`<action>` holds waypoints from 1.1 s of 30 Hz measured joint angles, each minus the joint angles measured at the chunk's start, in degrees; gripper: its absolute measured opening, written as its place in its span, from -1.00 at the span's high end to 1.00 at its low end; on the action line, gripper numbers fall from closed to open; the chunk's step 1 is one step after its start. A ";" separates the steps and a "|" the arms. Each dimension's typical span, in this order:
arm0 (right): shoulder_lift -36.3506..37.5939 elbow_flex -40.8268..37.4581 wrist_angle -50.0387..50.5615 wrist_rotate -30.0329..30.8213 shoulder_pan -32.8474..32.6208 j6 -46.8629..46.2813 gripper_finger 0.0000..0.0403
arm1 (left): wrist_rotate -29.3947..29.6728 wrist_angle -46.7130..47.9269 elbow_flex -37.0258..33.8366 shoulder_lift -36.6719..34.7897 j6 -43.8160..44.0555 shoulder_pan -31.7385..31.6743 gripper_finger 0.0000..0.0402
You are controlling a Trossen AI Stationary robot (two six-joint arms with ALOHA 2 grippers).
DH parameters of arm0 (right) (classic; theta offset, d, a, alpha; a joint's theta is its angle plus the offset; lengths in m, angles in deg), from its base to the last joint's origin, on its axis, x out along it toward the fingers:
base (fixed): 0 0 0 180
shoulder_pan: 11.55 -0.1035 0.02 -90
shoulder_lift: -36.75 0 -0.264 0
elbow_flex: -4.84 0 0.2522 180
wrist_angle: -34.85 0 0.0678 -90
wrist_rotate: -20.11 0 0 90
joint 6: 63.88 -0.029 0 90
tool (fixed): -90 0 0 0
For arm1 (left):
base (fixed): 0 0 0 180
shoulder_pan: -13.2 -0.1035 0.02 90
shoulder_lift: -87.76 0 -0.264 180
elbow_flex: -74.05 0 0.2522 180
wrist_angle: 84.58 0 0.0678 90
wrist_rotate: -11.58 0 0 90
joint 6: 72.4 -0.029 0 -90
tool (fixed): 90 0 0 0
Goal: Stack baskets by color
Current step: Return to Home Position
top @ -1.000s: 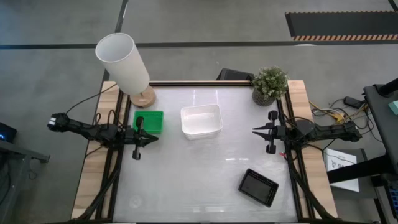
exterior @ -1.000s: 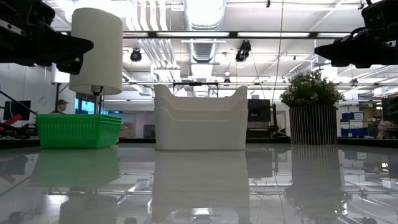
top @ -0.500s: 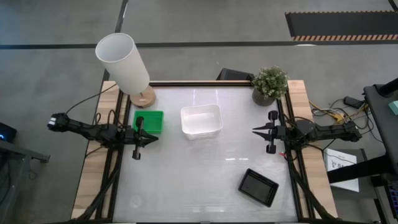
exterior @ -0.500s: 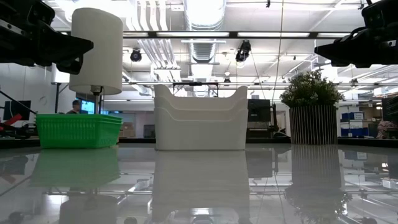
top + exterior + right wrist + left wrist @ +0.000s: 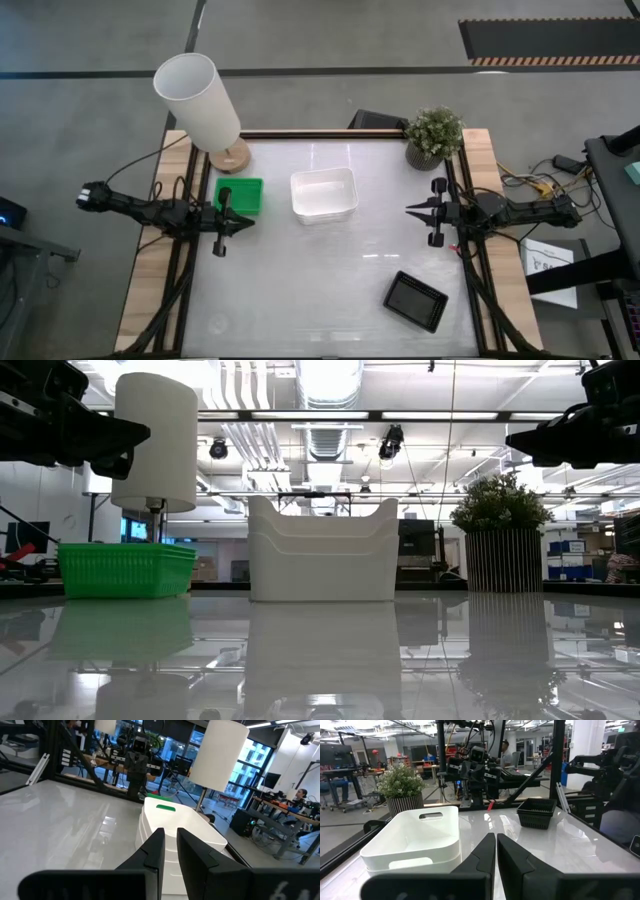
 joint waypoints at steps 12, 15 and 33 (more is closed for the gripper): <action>0.00 0.04 0.00 0.01 0.00 0.01 0.79 | 0.00 0.00 0.00 0.00 -0.01 0.00 1.00; 0.00 0.04 0.00 0.01 0.00 0.01 0.79 | -0.01 0.00 0.00 0.00 -0.01 0.00 1.00; -0.02 0.04 0.00 0.01 0.00 0.01 0.79 | -0.01 0.00 0.00 -0.02 -0.01 0.00 1.00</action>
